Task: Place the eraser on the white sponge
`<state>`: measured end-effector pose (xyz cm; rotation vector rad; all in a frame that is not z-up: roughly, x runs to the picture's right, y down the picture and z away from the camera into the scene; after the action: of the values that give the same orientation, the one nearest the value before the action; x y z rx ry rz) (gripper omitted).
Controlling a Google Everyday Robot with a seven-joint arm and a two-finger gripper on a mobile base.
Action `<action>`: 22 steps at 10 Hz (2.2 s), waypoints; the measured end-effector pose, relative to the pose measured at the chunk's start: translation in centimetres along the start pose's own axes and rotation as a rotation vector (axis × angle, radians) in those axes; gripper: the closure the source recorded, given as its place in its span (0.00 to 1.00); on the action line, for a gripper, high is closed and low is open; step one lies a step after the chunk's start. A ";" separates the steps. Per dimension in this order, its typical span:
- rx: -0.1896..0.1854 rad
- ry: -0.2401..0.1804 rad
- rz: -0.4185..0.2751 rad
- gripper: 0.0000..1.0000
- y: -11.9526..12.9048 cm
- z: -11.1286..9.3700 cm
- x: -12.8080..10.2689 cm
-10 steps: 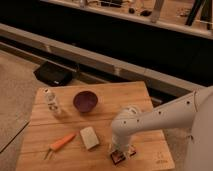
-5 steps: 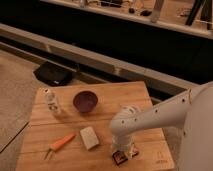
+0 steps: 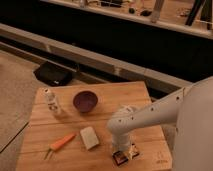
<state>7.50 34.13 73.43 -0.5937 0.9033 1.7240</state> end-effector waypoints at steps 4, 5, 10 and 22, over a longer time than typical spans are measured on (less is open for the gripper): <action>-0.003 -0.009 0.004 1.00 0.3 -0.5 -0.2; -0.002 -0.016 0.004 1.00 0.3 -0.9 -0.4; 0.018 -0.080 -0.057 1.00 2.1 -4.2 -0.8; 0.128 -0.165 -0.266 1.00 6.9 -9.2 0.9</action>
<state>0.30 26.06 69.29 -0.4571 0.7734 1.4420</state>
